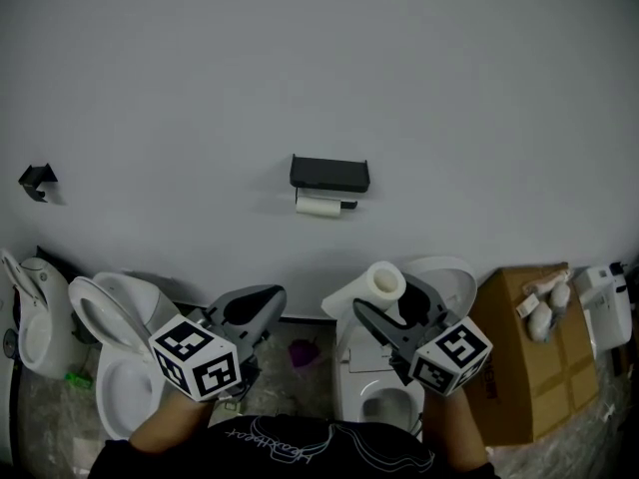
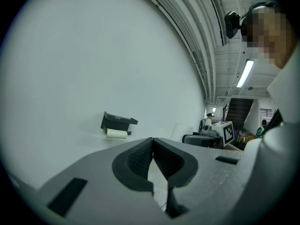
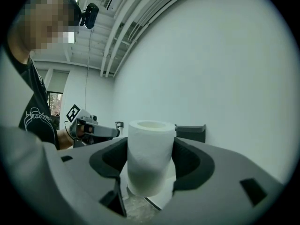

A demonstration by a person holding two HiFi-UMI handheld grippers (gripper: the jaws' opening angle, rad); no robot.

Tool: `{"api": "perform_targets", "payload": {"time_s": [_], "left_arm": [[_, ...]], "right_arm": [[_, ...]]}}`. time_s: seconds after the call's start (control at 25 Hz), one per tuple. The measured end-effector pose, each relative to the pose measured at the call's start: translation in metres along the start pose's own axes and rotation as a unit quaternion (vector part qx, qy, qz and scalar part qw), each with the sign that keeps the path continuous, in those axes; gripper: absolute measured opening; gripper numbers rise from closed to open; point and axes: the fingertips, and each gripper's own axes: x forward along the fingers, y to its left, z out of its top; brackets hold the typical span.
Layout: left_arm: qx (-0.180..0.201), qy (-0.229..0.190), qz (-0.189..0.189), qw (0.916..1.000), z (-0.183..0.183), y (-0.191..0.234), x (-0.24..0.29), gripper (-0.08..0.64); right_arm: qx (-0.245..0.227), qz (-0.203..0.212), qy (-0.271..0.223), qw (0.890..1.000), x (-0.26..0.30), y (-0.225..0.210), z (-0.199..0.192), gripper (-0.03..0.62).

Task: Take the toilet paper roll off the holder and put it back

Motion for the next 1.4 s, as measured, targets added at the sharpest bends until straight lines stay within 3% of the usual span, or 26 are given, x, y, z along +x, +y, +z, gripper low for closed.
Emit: {"api": "perform_targets", "payload": {"time_s": [0.68,1.4], "left_arm": [[0.005,0.001,-0.001,1.0,0.001,0.009,0.002,0.005],[0.001,0.007,-0.025,0.9997,0.022,0.082,0.035,0.005]], "right_arm": [[-0.01,-0.015,0.003,1.0,0.005,-0.008,-0.001,0.288],[-0.071,-0.072,-0.011,0.995,0.071,-0.064,0.06,0.288]]}}
